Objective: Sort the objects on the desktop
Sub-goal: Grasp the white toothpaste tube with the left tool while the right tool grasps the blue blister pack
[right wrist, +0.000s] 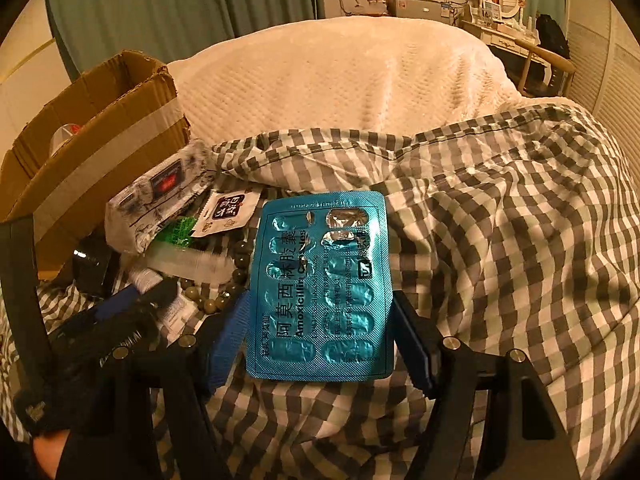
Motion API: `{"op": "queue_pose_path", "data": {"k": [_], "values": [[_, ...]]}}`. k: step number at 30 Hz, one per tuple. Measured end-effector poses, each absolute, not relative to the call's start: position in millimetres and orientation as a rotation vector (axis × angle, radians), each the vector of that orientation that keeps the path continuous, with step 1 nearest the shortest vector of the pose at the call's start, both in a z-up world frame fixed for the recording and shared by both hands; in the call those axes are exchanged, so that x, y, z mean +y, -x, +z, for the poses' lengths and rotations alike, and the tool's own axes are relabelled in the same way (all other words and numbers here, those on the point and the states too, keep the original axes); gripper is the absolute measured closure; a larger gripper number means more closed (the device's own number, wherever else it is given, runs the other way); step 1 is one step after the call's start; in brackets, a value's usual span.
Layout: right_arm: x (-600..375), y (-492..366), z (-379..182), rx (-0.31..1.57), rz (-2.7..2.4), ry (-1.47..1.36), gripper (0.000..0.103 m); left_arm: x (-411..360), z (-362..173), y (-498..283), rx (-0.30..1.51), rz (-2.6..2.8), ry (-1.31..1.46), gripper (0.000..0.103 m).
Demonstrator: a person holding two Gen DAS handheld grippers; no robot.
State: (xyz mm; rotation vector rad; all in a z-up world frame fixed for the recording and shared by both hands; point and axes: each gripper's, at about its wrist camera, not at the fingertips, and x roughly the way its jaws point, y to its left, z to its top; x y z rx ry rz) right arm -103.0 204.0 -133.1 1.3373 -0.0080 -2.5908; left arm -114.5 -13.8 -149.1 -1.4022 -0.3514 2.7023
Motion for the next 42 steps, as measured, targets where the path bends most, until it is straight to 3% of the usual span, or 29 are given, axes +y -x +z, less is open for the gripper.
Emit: {"op": "queue_pose_path", "data": {"k": [1, 3, 8, 14, 16, 18, 20, 24, 26, 29, 33, 42], "values": [[205, 103, -134, -0.006, -2.590, -1.337, 0.034, -17, -148, 111, -0.361, 2.690, 1.393, 0.077], [202, 99, -134, -0.002, -2.588, -1.336, 0.034, -20, -146, 105, -0.362, 2.670, 1.384, 0.102], [203, 91, -133, 0.020, -2.583, -1.340, 0.034, -21, -140, 90, -0.344, 2.618, 1.354, 0.102], [203, 85, -132, 0.014, -2.581, -1.344, 0.034, -24, -149, 102, -0.477, 2.563, 1.376, 0.099], [205, 86, -133, 0.003, -2.577, -1.349, 0.034, -23, -153, 108, -0.494, 2.566, 1.394, 0.094], [205, 87, -135, -0.006, -2.569, -1.360, 0.034, -25, -156, 109, -0.506, 2.583, 1.389, 0.073], [206, 88, -137, -0.012, -2.563, -1.365, 0.034, -23, -159, 114, -0.534, 2.573, 1.402, 0.062], [205, 88, -135, -0.015, -2.554, -1.359, 0.034, -15, -160, 119, -0.528, 2.588, 1.397, 0.050], [203, 89, -135, -0.012, -2.550, -1.361, 0.034, -9, -160, 125, -0.477, 2.610, 1.405, 0.050], [202, 88, -136, -0.005, -2.549, -1.365, 0.034, -4, -159, 127, -0.419, 2.625, 1.373, 0.073], [204, 89, -138, -0.013, -2.551, -1.371, 0.034, -7, -151, 118, -0.419, 2.592, 1.329, 0.087], [204, 84, -137, 0.008, -2.562, -1.367, 0.034, -15, -134, 83, -0.354, 2.528, 1.352, 0.092]]}}
